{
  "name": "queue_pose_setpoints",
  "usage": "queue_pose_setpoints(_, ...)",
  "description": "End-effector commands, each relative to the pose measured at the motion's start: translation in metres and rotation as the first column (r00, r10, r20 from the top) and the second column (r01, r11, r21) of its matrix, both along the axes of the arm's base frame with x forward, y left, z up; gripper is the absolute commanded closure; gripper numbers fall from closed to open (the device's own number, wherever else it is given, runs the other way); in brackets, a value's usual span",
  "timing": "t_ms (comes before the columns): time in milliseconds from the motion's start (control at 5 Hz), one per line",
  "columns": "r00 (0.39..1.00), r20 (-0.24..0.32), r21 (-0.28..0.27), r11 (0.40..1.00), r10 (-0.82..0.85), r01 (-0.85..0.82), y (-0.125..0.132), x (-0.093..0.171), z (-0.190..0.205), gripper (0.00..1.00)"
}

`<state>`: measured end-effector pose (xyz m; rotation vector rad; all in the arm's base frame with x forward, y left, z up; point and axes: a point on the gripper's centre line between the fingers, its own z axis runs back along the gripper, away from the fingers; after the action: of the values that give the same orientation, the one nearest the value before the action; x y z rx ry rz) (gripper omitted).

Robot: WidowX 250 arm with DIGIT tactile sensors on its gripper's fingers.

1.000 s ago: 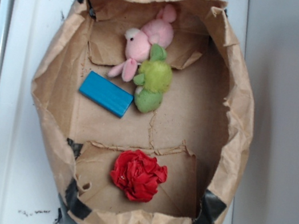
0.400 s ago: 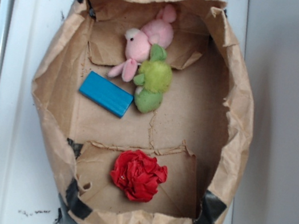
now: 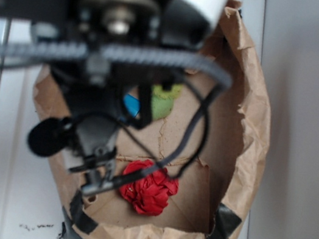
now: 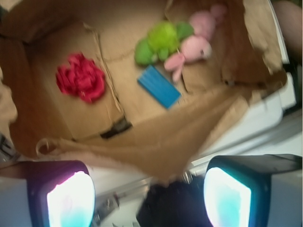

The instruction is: Grab the pink bunny.

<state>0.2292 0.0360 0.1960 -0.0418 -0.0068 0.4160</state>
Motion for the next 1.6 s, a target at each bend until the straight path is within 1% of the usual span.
queue_pose_setpoints(0, 0.987, 0.156, 0.053, 0.998, -0.047, 0.039, 0.03, 0.026, -0.034, 0.0)
queue_pose_setpoints(400, 0.992, 0.092, 0.107, 0.991, -0.086, 0.076, 0.024, 0.051, -0.071, 0.0)
queue_pose_setpoints(600, 0.997, 0.05, 0.14, 0.988, -0.066, 0.059, 0.033, 0.049, -0.086, 0.0)
queue_pose_setpoints(800, 0.997, 0.045, 0.158, 0.986, -0.063, 0.056, 0.036, 0.045, -0.095, 0.0)
queue_pose_setpoints(1000, 1.0, 0.02, 0.17, 0.985, 0.019, -0.022, 0.04, 0.053, -0.096, 0.0)
queue_pose_setpoints(1400, 1.0, 0.02, 0.17, 0.985, 0.019, -0.022, 0.04, 0.053, -0.096, 0.0)
